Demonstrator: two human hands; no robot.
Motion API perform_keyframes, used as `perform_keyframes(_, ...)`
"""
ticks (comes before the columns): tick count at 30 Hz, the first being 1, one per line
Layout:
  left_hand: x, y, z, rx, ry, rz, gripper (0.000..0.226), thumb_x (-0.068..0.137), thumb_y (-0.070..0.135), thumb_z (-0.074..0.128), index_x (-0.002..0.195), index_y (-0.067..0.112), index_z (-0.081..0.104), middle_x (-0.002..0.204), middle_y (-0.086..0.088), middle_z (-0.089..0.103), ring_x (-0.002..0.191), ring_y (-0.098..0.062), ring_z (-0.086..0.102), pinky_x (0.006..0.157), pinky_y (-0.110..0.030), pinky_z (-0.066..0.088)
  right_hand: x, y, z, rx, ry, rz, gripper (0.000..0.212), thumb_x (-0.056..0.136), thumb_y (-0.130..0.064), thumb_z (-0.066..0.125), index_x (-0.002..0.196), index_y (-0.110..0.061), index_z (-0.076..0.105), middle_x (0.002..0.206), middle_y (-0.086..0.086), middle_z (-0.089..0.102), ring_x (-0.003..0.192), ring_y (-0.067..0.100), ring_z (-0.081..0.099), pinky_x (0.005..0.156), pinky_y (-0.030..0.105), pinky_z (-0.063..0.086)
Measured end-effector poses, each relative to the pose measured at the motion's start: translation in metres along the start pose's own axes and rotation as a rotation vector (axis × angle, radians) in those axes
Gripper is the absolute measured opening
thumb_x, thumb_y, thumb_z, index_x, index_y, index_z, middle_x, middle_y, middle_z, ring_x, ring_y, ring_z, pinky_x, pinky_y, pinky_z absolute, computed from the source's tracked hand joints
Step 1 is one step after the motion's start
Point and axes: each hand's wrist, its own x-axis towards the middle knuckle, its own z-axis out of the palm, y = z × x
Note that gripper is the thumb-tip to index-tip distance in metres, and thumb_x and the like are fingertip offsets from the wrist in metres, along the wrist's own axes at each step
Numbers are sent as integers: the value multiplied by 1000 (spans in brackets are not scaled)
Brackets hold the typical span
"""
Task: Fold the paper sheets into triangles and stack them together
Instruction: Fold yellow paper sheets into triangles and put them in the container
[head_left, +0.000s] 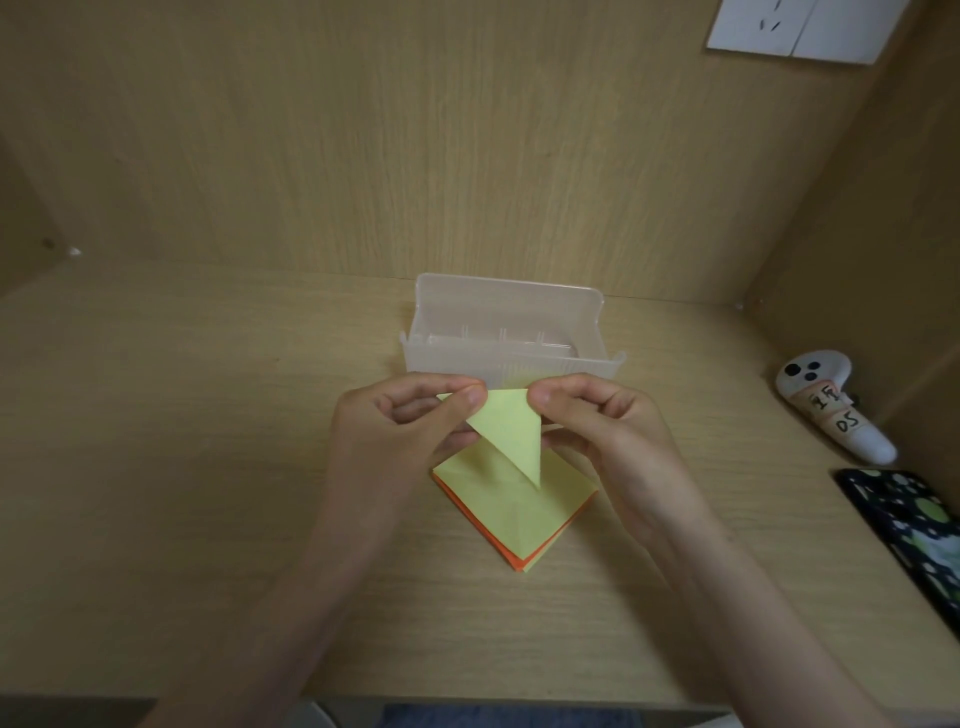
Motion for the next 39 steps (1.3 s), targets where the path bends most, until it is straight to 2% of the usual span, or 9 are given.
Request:
perform_keyframes(3,-1,0,1,9,19,14,9,75,5,73,75,14,73,65,-6,73,61,-14,70,58,-16,55,0,1,0,-33,43,-3,8,75,-10,70,80,-4,70,71,1,70,67,10,61,64,19,50)
perform_keyframes(6,-2,0,3,8,30,24,9,74,5,73,75,14,73,65,-7,73,62,-16,70,58,-16,56,1,2,0,-39,75,14,5,76,-11,70,79,-8,72,72,2,71,69,11,62,68,21,50)
perform_keyframes(12,-3,1,2,-41,76,35,8,76,3,72,77,11,71,62,-1,72,57,-9,69,53,-12,52,-2,1,0,-14,0,76,30,72,-24,71,91,-1,72,89,16,72,79,18,66,68,25,53)
perform_keyframes(19,-1,-3,0,-49,49,-44,4,76,8,72,80,10,72,71,-5,74,67,-16,72,62,-19,58,-4,0,3,-64,67,17,8,78,-9,69,83,-3,72,75,7,73,68,15,65,69,22,53)
perform_keyframes(22,3,-1,-4,19,-54,-118,4,79,10,70,80,12,72,73,-3,74,69,-13,71,64,-18,57,-5,-1,2,-98,80,11,1,78,-6,70,77,-5,71,72,8,72,64,13,64,67,20,52)
perform_keyframes(25,7,1,-7,239,-188,-19,11,80,15,69,86,24,71,63,11,68,65,1,64,60,-8,47,-7,-1,3,-194,59,-12,2,78,-6,71,76,-6,71,74,13,72,66,13,62,70,23,49)
perform_keyframes(28,12,0,-5,411,-240,134,5,74,29,76,78,30,72,69,12,70,68,2,61,63,-10,44,-10,-3,8,-276,5,-64,4,78,-8,72,74,-8,71,74,14,71,67,11,61,67,20,47)
perform_keyframes(34,9,0,-3,387,-200,205,8,77,17,72,70,20,72,68,11,69,62,4,56,58,-7,40,-11,-8,10,-318,-56,-110,11,78,-6,72,70,-12,70,74,11,71,68,12,60,66,19,47)
perform_keyframes(39,5,-1,-1,342,-134,233,8,78,15,71,71,18,73,72,8,72,64,3,59,60,-8,43,-13,-7,13,-148,-46,3,3,81,-6,68,79,-4,70,70,7,69,61,10,59,58,15,46)
